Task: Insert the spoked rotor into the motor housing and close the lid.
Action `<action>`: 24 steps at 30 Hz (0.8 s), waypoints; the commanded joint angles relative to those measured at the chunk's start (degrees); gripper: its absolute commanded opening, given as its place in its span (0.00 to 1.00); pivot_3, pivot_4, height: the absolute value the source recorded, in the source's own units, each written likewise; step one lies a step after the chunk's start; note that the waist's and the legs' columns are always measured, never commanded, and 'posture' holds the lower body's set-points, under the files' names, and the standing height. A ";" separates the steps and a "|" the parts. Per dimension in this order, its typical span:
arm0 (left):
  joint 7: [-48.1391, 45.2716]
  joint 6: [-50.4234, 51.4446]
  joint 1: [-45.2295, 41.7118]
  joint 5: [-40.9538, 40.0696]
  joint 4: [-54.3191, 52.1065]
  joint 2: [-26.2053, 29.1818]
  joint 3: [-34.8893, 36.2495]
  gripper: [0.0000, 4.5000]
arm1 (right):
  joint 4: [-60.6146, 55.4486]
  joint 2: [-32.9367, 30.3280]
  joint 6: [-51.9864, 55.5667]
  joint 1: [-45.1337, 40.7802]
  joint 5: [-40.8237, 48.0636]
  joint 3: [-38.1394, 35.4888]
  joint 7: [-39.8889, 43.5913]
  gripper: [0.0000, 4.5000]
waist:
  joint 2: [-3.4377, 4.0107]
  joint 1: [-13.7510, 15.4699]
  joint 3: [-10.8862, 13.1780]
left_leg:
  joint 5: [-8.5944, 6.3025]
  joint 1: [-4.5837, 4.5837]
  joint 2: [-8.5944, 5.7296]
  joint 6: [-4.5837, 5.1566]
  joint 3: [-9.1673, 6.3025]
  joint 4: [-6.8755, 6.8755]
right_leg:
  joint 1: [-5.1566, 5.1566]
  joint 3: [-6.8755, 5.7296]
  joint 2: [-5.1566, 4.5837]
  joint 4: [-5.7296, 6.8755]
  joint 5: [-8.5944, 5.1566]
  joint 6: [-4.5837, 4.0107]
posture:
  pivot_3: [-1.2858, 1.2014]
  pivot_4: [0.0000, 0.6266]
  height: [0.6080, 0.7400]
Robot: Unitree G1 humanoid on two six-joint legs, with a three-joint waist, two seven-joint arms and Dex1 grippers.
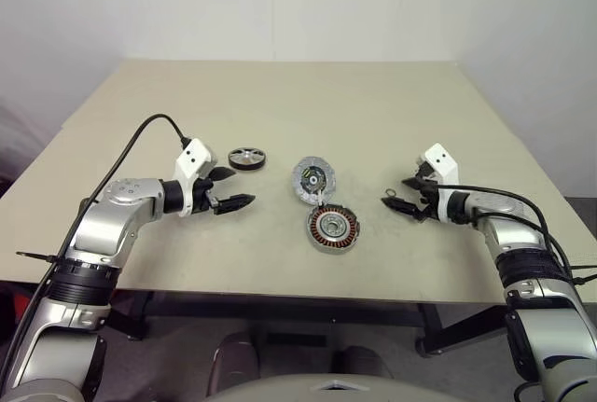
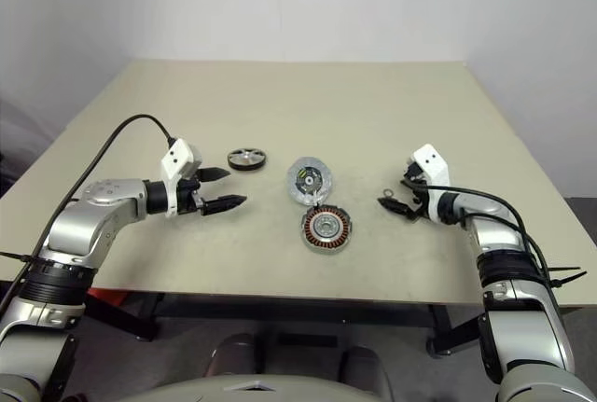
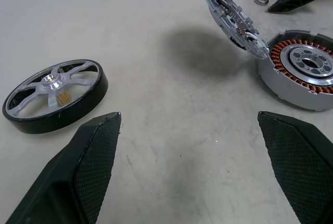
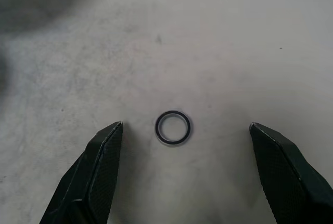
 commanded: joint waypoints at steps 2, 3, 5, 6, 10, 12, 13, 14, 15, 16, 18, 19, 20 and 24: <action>0.24 -1.25 -1.49 0.22 -1.57 0.45 0.80 1.00 | 0.41 -0.46 -1.73 -1.13 -0.58 -0.27 -0.19 0.97 | 0.00 0.01 0.00 | 0.00 0.01 0.00 0.00 0.00 0.01 | 0.01 0.00 0.00 0.00 0.00 0.00 | 0.52 0.00 1.00; 0.27 -1.37 -1.50 0.30 -1.55 0.46 0.81 1.00 | 0.59 -0.53 -1.89 -0.94 -0.59 -0.33 -0.18 0.97 | 0.00 0.01 0.00 | 0.00 0.01 0.00 0.00 0.00 0.02 | 0.01 0.00 0.00 0.00 0.00 0.00 | 0.52 0.00 1.00; 0.32 -1.62 -1.57 0.47 -1.45 0.46 0.78 1.00 | 1.17 -0.57 -2.22 -0.83 -0.65 -0.39 -0.22 0.84 | 0.00 0.02 0.00 | 0.00 0.00 0.00 0.00 0.00 0.03 | 0.02 0.00 0.00 0.00 0.00 0.00 | 0.52 0.00 1.00; 0.34 -1.73 -1.62 0.52 -1.41 0.47 0.79 1.00 | 1.45 -0.56 -2.39 -0.79 -0.70 -0.37 -0.23 0.78 | 0.00 0.01 0.00 | 0.00 0.01 0.00 0.00 0.00 0.03 | 0.02 0.00 0.00 0.00 0.00 0.00 | 0.52 0.00 1.00; 0.43 -2.00 -1.88 0.72 -1.23 0.55 0.86 1.00 | 1.74 -0.44 -2.56 -0.72 -0.74 -0.28 -0.28 0.48 | 0.00 0.00 0.00 | 0.00 0.01 0.02 0.00 0.00 0.03 | 0.02 0.00 0.01 0.00 0.00 0.00 | 0.52 0.00 1.00; 0.42 -2.03 -1.97 0.75 -1.20 0.59 0.91 1.00 | 1.69 -0.44 -2.66 -0.71 -0.85 -0.17 -0.35 0.34 | 0.00 0.00 0.00 | 0.00 0.01 0.02 0.00 0.00 0.03 | 0.02 0.00 0.01 0.00 0.00 0.00 | 0.52 0.00 1.00; 0.41 -2.05 -1.99 0.78 -1.19 0.60 0.92 1.00 | 1.62 -0.47 -2.74 -0.70 -0.94 -0.09 -0.35 0.26 | 0.00 0.00 0.00 | 0.00 0.02 0.02 0.00 0.00 0.03 | 0.02 0.00 0.01 0.00 0.00 0.00 | 0.52 0.00 1.00; 0.41 -2.10 -1.99 0.85 -1.16 0.62 0.93 1.00 | 1.60 -0.49 -2.81 -0.72 -1.01 -0.02 -0.35 0.20 | 0.00 0.00 0.00 | 0.00 0.02 0.02 0.00 0.00 0.03 | 0.03 0.00 0.01 0.00 0.00 0.00 | 0.52 0.00 1.00; 0.41 -2.13 -1.99 0.90 -1.14 0.64 0.95 1.00 | 1.61 -0.49 -2.89 -0.73 -1.08 0.01 -0.35 0.20 | 0.00 0.00 0.00 | 0.00 0.02 0.01 0.00 0.00 0.03 | 0.03 0.00 0.01 0.01 0.00 0.00 | 0.52 0.00 1.00; 0.42 -2.15 -1.99 0.95 -1.14 0.64 0.98 1.00 | 1.64 -0.49 -2.95 -0.74 -1.12 0.02 -0.33 0.20 | 0.00 0.00 0.00 | 0.00 0.02 0.01 0.00 0.00 0.03 | 0.03 0.00 0.01 0.01 0.00 0.00 | 0.52 0.00 1.00; 0.41 -2.17 -2.02 1.02 -1.09 0.66 1.01 1.00 | 1.71 -0.48 -3.02 -0.79 -1.21 0.08 -0.29 0.20 | 0.00 0.00 0.00 | 0.00 0.02 0.02 0.00 0.00 0.03 | 0.03 0.00 0.01 0.00 0.00 0.00 | 0.52 0.00 1.00; 0.41 -2.19 -2.03 1.04 -1.09 0.67 1.03 1.00 | 1.76 -0.45 -3.03 -0.84 -1.24 0.07 -0.33 0.20 | 0.00 0.00 0.00 | 0.00 0.02 0.02 0.00 0.00 0.03 | 0.03 0.00 0.01 0.00 0.00 0.00 | 0.52 0.00 1.00; 0.42 -2.19 -2.05 1.07 -1.08 0.68 1.05 1.00 | 1.79 -0.42 -3.02 -0.88 -1.25 0.07 -0.38 0.20 | 0.00 0.00 0.00 | 0.00 0.02 0.02 0.00 0.00 0.03 | 0.03 0.00 0.01 0.00 0.00 0.00 | 0.52 0.00 1.00; 0.44 -2.24 -1.96 1.16 -1.09 0.71 1.09 1.00 | 1.82 -0.20 -3.01 -1.05 -1.13 -0.04 -0.56 0.20 | 0.00 0.00 0.00 | 0.00 0.02 0.02 0.00 0.00 0.03 | 0.03 0.00 0.01 0.00 0.00 0.00 | 0.52 0.00 1.00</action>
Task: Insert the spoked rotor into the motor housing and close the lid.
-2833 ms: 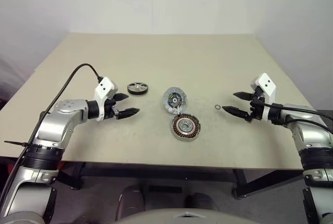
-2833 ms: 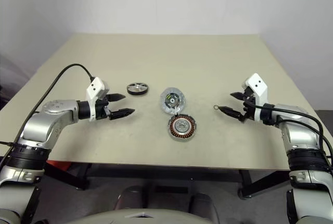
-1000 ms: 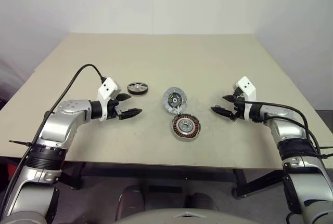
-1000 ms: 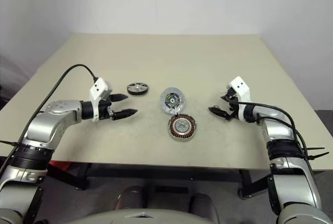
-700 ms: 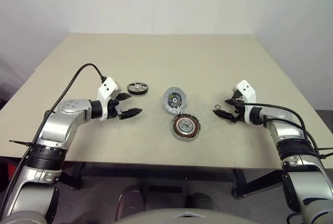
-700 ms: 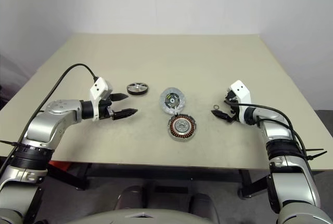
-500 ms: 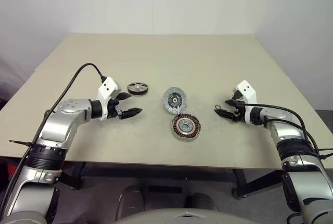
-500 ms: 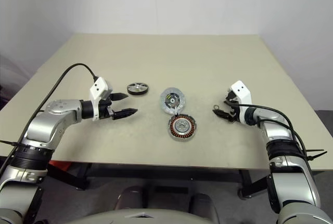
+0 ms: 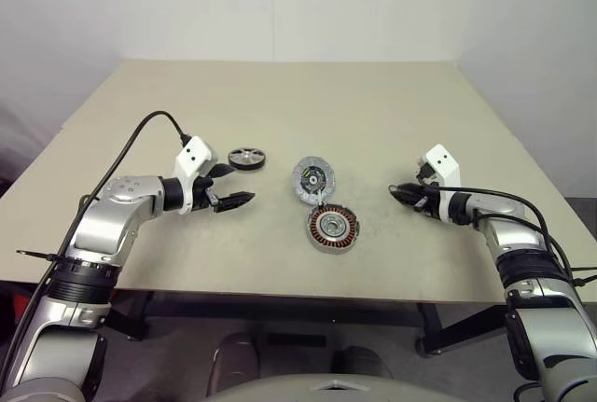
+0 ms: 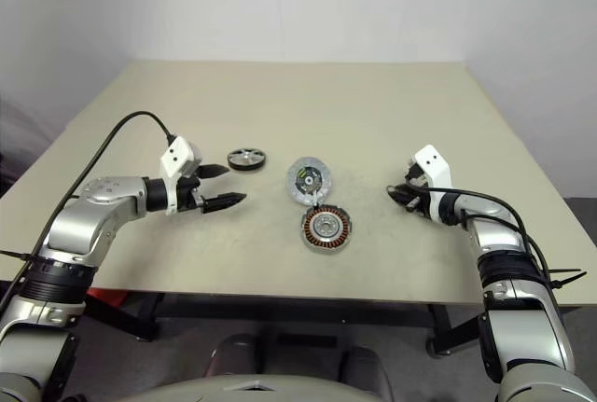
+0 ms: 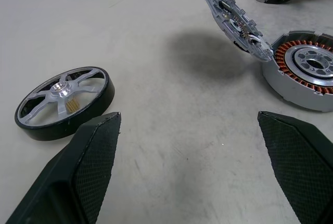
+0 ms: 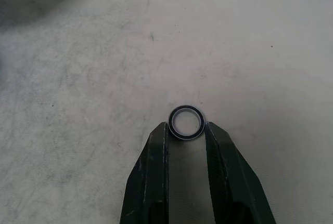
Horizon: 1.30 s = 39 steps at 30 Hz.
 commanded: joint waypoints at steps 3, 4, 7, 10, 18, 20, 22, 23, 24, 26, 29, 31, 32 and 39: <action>0.15 -0.97 -1.36 0.02 -1.20 0.77 1.19 1.00 | -2.84 0.10 1.08 -0.68 1.39 -0.81 1.22 0.20 | 0.00 0.00 0.00 | 0.00 0.00 0.00 0.00 0.00 0.00 | 0.00 0.00 0.00 0.00 0.00 0.00 | 0.52 0.00 1.00; 0.15 -0.96 -1.30 0.01 -1.21 0.78 1.21 1.00 | -4.30 0.18 1.74 -0.43 2.42 -1.19 2.10 0.20 | 0.00 0.00 0.00 | 0.00 0.00 0.00 0.00 0.00 0.00 | 0.00 0.00 0.00 0.00 0.00 0.00 | 0.52 0.00 1.00; 0.16 -0.89 -1.09 0.00 -1.22 0.78 1.20 1.00 | -11.87 0.22 4.76 1.41 6.96 -2.50 5.97 0.20 | 0.00 0.05 0.00 | 0.00 -0.03 0.01 0.00 0.00 -0.02 | -0.04 0.00 0.01 0.00 0.00 0.00 | 0.52 0.00 1.00; 0.11 -0.79 -0.94 -0.09 -1.27 0.83 1.25 1.00 | -21.21 -0.63 9.23 4.08 10.99 -2.83 9.16 0.20 | 0.00 0.12 0.00 | 0.00 -0.05 0.02 0.01 0.00 -0.06 | -0.07 0.00 0.02 -0.01 0.00 0.00 | 0.52 0.00 1.00; 0.09 -0.93 -1.45 0.11 -0.53 0.42 0.78 1.00 | -36.12 -1.20 15.62 8.19 12.51 1.22 10.74 0.20 | 0.00 0.10 0.00 | 0.00 0.05 0.03 0.00 0.00 -0.07 | 0.00 0.02 0.03 -0.01 -0.02 0.02 | 0.52 0.00 1.00; 0.09 -0.98 -1.56 0.19 -0.46 0.33 0.63 1.00 | -37.49 0.07 16.54 8.48 11.78 3.28 9.46 0.20 | -0.01 0.05 0.00 | 0.00 0.05 0.03 -0.01 0.00 -0.07 | -0.01 0.03 0.02 -0.01 -0.02 0.04 | 0.52 0.00 1.00; 0.10 -1.00 -1.62 0.25 -0.41 0.31 0.58 1.00 | -38.49 1.07 17.42 8.78 11.34 5.11 8.69 0.20 | 0.00 0.03 0.00 | 0.00 0.05 0.03 -0.01 0.00 -0.08 | -0.02 0.04 0.03 -0.01 -0.02 0.04 | 0.52 0.00 1.00; 0.10 -1.02 -1.62 0.28 -0.39 0.33 0.60 1.00 | -38.84 1.31 17.60 8.97 11.17 5.73 8.44 0.20 | 0.00 0.02 0.00 | 0.01 0.04 0.03 -0.02 0.00 -0.08 | -0.03 0.04 0.03 -0.01 -0.02 0.04 | 0.52 0.00 1.00; 0.12 -1.02 -1.62 0.30 -0.38 0.33 0.60 1.00 | -39.07 1.53 17.76 9.11 11.07 6.23 8.14 0.20 | 0.00 0.02 0.00 | 0.01 0.03 0.03 -0.02 0.00 -0.10 | -0.04 0.04 0.03 -0.01 -0.02 0.04 | 0.52 0.00 1.00; 0.17 -0.99 -1.52 0.31 -0.48 0.42 0.70 1.00 | -39.13 2.07 17.92 9.28 10.80 7.20 7.42 0.20 | 0.00 0.05 0.00 | 0.00 0.00 0.02 -0.02 0.00 -0.11 | -0.07 0.04 0.02 -0.03 -0.02 0.03 | 0.52 0.00 1.00; 0.21 -0.98 -1.27 0.30 -0.66 0.60 0.88 1.00 | -39.89 2.20 18.37 9.75 10.87 8.19 7.08 0.20 | -0.01 0.06 0.00 | 0.00 -0.03 -0.01 -0.02 0.00 -0.13 | -0.09 0.04 0.00 -0.04 -0.02 0.03 | 0.52 0.00 1.00; 0.24 -0.99 -0.97 0.30 -0.84 0.82 1.08 1.00 | -41.41 2.07 19.14 10.48 11.14 8.80 7.11 0.20 | 0.00 0.05 0.00 | 0.01 -0.02 0.00 -0.02 0.00 -0.13 | -0.09 0.04 0.01 -0.04 -0.02 0.03 | 0.52 0.00 1.00; 0.26 -0.99 -0.81 0.30 -0.93 0.93 1.18 1.00 | -42.73 1.90 19.82 10.95 11.37 9.06 7.10 0.20 | 0.00 0.04 0.00 | 0.01 -0.02 0.01 -0.02 0.00 -0.14 | -0.09 0.04 0.02 -0.04 -0.02 0.03 | 0.52 0.00 1.00; 0.54 -0.87 -0.62 0.32 -1.18 1.00 1.23 1.00 | -47.94 1.14 23.19 13.18 12.45 9.47 6.71 0.20 | 0.00 0.05 0.00 | 0.01 0.00 0.00 -0.03 -0.01 -0.15 | -0.08 0.07 0.01 -0.04 -0.06 0.11 | 0.52 0.00 1.00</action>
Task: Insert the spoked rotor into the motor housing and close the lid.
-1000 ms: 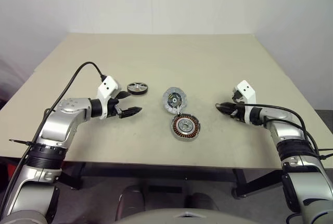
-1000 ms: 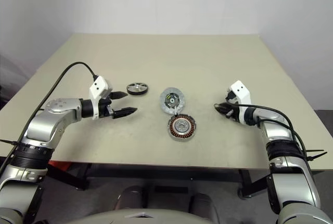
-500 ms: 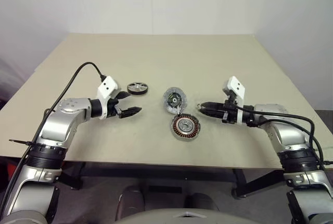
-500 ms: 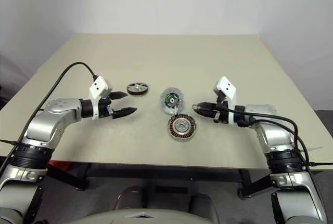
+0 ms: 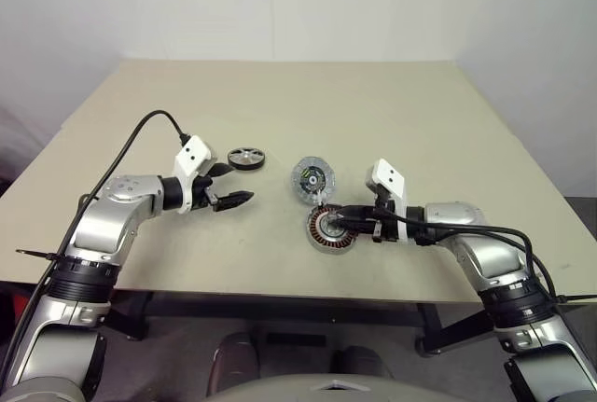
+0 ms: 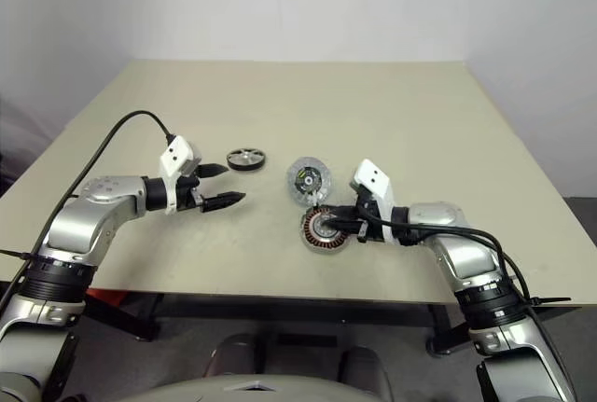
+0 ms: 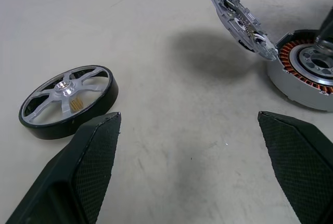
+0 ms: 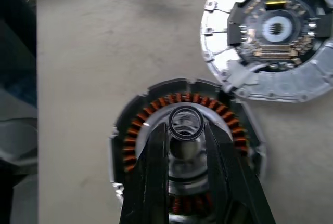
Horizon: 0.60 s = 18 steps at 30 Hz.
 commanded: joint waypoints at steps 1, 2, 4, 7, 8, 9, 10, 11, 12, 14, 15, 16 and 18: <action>0.35 -0.84 -0.35 0.12 -1.60 0.86 1.18 1.00 | -3.34 -0.60 0.94 0.43 1.37 -0.54 -0.27 0.20 | 0.00 0.00 0.00 | 0.00 0.01 0.00 0.00 0.00 0.00 | 0.01 0.00 0.00 0.00 -0.02 0.04 | 0.52 0.00 1.00; 0.36 -0.85 -0.33 0.14 -1.60 0.87 1.16 1.00 | -3.35 -0.58 1.04 0.60 1.41 -0.50 -0.36 0.20 | 0.00 0.00 0.00 | 0.00 0.02 0.01 0.00 0.00 0.00 | 0.01 0.00 0.00 0.00 -0.05 0.08 | 0.52 0.00 1.00; 0.39 -0.86 -0.39 0.16 -1.57 0.82 1.11 1.00 | -2.49 -0.41 0.91 0.71 1.07 -0.31 -0.70 0.20 | 0.00 0.00 0.00 | 0.00 0.02 0.01 -0.01 0.00 0.00 | 0.01 0.00 0.00 0.01 -0.05 0.08 | 0.52 0.00 1.00; 0.42 -0.99 -0.52 0.22 -1.51 0.78 1.07 1.00 | -0.37 -0.10 0.07 0.82 0.27 0.05 -1.00 0.20 | 0.00 -0.01 0.00 | 0.00 0.02 0.00 -0.01 0.00 0.00 | 0.00 0.01 0.00 0.01 -0.03 0.05 | 0.52 0.00 1.00; 0.42 -1.02 -0.53 0.22 -1.50 0.80 1.09 1.00 | 0.12 -0.05 -0.22 0.87 0.05 0.18 -1.07 0.20 | 0.00 -0.01 0.00 | 0.01 0.02 0.01 -0.01 0.00 0.00 | 0.01 0.00 0.01 0.01 -0.01 0.01 | 0.52 0.00 1.00; 0.42 -1.05 -0.53 0.22 -1.48 0.83 1.11 1.00 | 0.47 0.00 -0.47 0.92 -0.11 0.27 -1.11 0.20 | 0.00 -0.02 0.00 | 0.01 0.02 0.00 -0.02 0.00 0.00 | 0.01 0.00 0.00 0.01 0.01 -0.02 | 0.52 0.00 1.00; 0.47 -1.03 -0.54 0.22 -1.52 0.81 1.08 1.00 | 0.73 -0.01 -0.69 0.97 -0.19 0.29 -1.08 0.20 | 0.00 -0.01 0.00 | 0.01 0.02 0.00 -0.02 0.00 0.00 | 0.00 0.00 0.00 0.01 0.03 -0.05 | 0.52 0.00 1.00; 0.49 -1.04 -0.54 0.24 -1.52 0.85 1.09 1.00 | 1.17 0.01 -1.07 1.04 -0.32 0.32 -1.01 0.20 | 0.00 -0.02 0.00 | 0.01 0.02 0.00 -0.02 0.00 0.00 | 0.00 0.00 0.00 0.01 0.03 -0.05 | 0.52 0.00 1.00; 0.48 -1.04 -0.51 0.24 -1.54 0.92 1.13 1.00 | 1.71 0.03 -1.53 1.08 -0.48 0.35 -0.94 0.20 | 0.00 -0.02 0.00 | 0.01 0.02 0.00 -0.02 0.00 0.00 | 0.00 0.00 0.00 0.01 0.03 -0.05 | 0.52 0.00 1.00; 0.48 -1.06 -0.46 0.26 -1.59 1.06 1.22 1.00 | 2.65 0.03 -2.28 1.11 -0.69 0.40 -0.78 0.20 | 0.00 -0.01 0.00 | 0.01 0.02 0.00 -0.02 0.00 0.00 | 0.01 0.00 0.00 0.01 0.02 -0.04 | 0.52 0.00 1.00; 0.48 -1.06 -0.47 0.27 -1.59 1.11 1.26 1.00 | 2.99 0.01 -2.56 1.09 -0.74 0.41 -0.68 0.20 | -0.01 -0.01 0.00 | 0.01 0.02 0.00 -0.02 0.00 0.00 | 0.01 0.00 0.00 0.01 0.02 -0.04 | 0.52 0.00 1.00; 0.48 -1.06 -0.50 0.27 -1.56 1.15 1.28 1.00 | 3.24 -0.05 -2.71 1.06 -0.72 0.43 -0.52 0.20 | -0.01 -0.01 -0.01 | 0.01 0.03 0.00 -0.02 0.00 0.00 | 0.02 0.00 0.00 0.01 0.03 -0.04 | 0.52 0.00 1.00; 0.54 -1.07 -0.56 0.28 -1.55 1.21 1.29 1.00 | 3.69 -0.34 -3.04 0.98 -0.47 0.45 0.31 0.20 | -0.01 -0.01 -0.01 | 0.01 0.05 0.00 -0.02 0.00 0.01 | 0.05 0.00 0.00 0.01 0.03 -0.04 | 0.52 0.00 1.00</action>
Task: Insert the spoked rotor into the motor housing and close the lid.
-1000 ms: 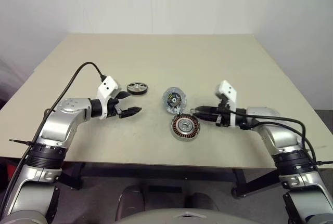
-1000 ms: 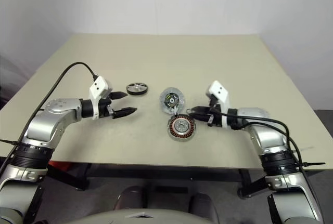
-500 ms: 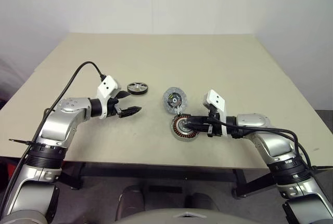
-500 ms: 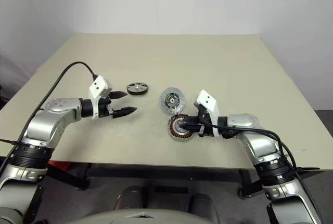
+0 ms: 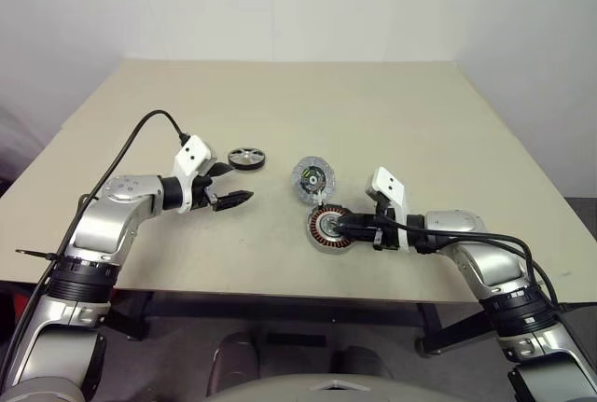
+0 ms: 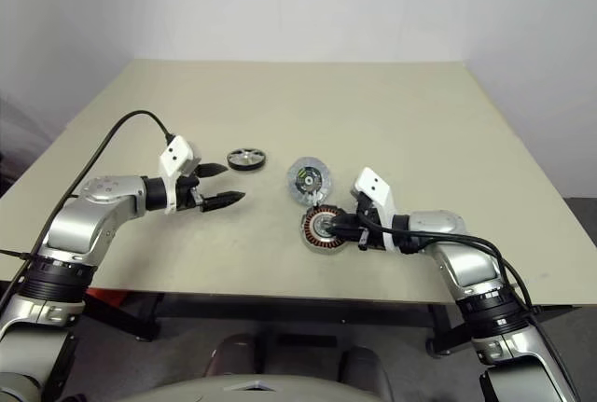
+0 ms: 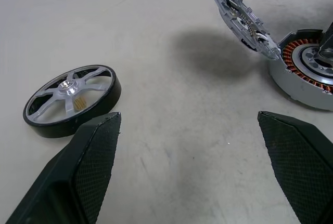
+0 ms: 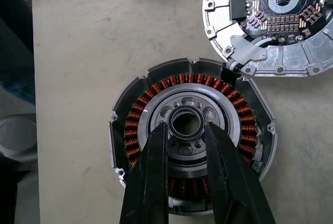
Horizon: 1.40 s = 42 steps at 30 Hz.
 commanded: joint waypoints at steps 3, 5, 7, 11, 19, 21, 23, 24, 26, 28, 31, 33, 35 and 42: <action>0.13 -1.13 -0.65 0.14 -1.45 1.10 1.30 1.00 | 0.73 -0.64 -0.94 -0.68 0.30 -0.03 1.45 0.20 | -0.01 0.02 -0.01 | 0.00 0.04 0.00 0.00 0.00 0.00 | 0.04 0.00 -0.01 0.00 -0.01 0.01 | 0.52 0.00 1.00; 0.18 -1.22 -0.69 0.17 -1.32 1.11 1.25 1.00 | -0.18 -0.71 -0.86 -0.58 0.66 -0.19 1.69 0.20 | -0.01 0.03 -0.01 | 0.00 0.04 0.00 0.00 0.00 0.00 | 0.04 0.00 -0.01 0.00 -0.04 0.06 | 0.52 0.00 1.00; 0.18 -1.28 -0.74 0.20 -1.18 1.13 1.24 1.00 | -0.71 -0.39 -1.39 -0.62 0.22 -0.38 0.76 0.20 | -0.01 0.03 -0.01 | 0.00 0.04 0.00 0.00 0.00 0.00 | 0.04 0.00 0.00 0.00 -0.02 0.04 | 0.52 0.00 1.00; 0.29 -1.30 -0.96 0.24 -0.97 1.00 1.19 1.00 | -1.65 -0.15 -0.44 -1.35 0.36 -0.26 0.20 0.20 | -0.01 0.02 -0.01 | 0.00 0.03 0.00 0.00 0.00 0.00 | 0.03 0.00 0.00 0.00 0.01 -0.02 | 0.52 0.00 1.00; 0.42 -1.52 -1.08 0.30 -0.64 0.89 1.19 1.00 | -3.92 -0.01 2.80 -2.92 0.89 -0.20 -0.68 0.26 | -0.01 0.00 -0.01 | 0.00 0.04 0.01 0.00 0.00 0.00 | 0.03 0.00 0.00 0.01 0.01 -0.02 | 0.52 0.00 1.00; 0.44 -1.62 -1.09 0.29 -0.59 0.94 1.24 1.00 | -4.40 0.15 2.64 -3.32 0.81 -0.51 -1.24 0.38 | -0.01 0.00 -0.01 | 0.00 0.04 0.00 0.00 0.00 0.00 | 0.02 0.00 0.00 0.01 0.01 -0.02 | 0.52 0.00 1.00; 0.48 -1.71 -1.07 0.31 -0.56 1.01 1.27 1.00 | -5.36 -0.03 2.97 -3.62 1.22 -0.65 -1.22 0.51 | -0.01 0.02 -0.01 | 0.00 0.03 0.00 -0.01 0.00 0.00 | 0.02 0.00 0.00 0.01 0.01 -0.02 | 0.52 0.00 1.00; 0.52 -1.75 -1.09 0.34 -0.53 1.02 1.26 1.00 | -5.69 -0.13 3.37 -3.78 1.50 -0.71 -1.14 0.51 | -0.01 0.01 -0.01 | 0.00 0.03 0.00 -0.01 0.00 0.00 | 0.02 0.00 0.00 0.01 0.01 -0.02 | 0.52 0.00 1.00; 0.54 -1.79 -1.12 0.39 -0.50 1.03 1.23 1.00 | -5.97 -0.27 3.70 -3.90 1.73 -0.69 -1.00 0.51 | -0.01 0.01 -0.01 | 0.00 0.03 0.00 0.00 0.00 0.00 | 0.02 0.00 0.00 0.01 0.01 -0.02 | 0.52 0.00 1.00; 0.54 -1.80 -1.12 0.38 -0.52 1.05 1.26 1.00 | -6.04 -0.36 3.81 -3.91 1.81 -0.67 -0.98 0.51 | -0.01 0.02 -0.01 | 0.00 0.03 0.00 -0.01 0.00 0.00 | 0.02 0.00 0.00 0.01 0.01 -0.02 | 0.52 0.00 1.00; 0.53 -1.84 -1.10 0.46 -0.51 1.10 1.26 1.00 | -5.83 -0.41 3.86 -4.14 2.32 -1.22 -0.92 0.51 | -0.01 0.02 0.00 | 0.00 0.03 0.00 -0.01 0.00 0.00 | 0.02 0.00 0.00 0.01 0.01 -0.01 | 0.52 0.00 1.00; 0.49 -1.91 -1.05 0.54 -0.50 1.12 1.25 1.00 | -5.59 -0.14 4.07 -4.60 3.04 -1.99 -1.03 0.51 | -0.01 0.01 -0.01 | 0.01 0.03 0.00 -0.01 0.00 0.00 | 0.02 0.00 0.00 0.01 0.01 -0.02 | 0.52 0.00 1.00; 0.46 -2.01 -1.04 0.65 -0.48 1.08 1.20 1.00 | -5.25 0.38 4.92 -5.15 3.86 -2.64 -1.50 0.51 | -0.01 0.00 0.00 | 0.01 0.03 0.01 -0.01 0.00 0.00 | 0.02 0.00 0.01 0.01 0.01 -0.02 | 0.52 0.00 1.00; 0.46 -2.43 -1.22 1.13 -0.17 0.85 1.06 1.00 | -0.59 0.74 3.48 -5.09 2.19 -1.41 -2.97 0.08 | -0.01 0.05 -0.01 | 0.01 0.03 0.00 -0.01 0.00 0.00 | 0.03 0.00 0.00 0.01 0.02 -0.03 | 0.52 0.00 1.00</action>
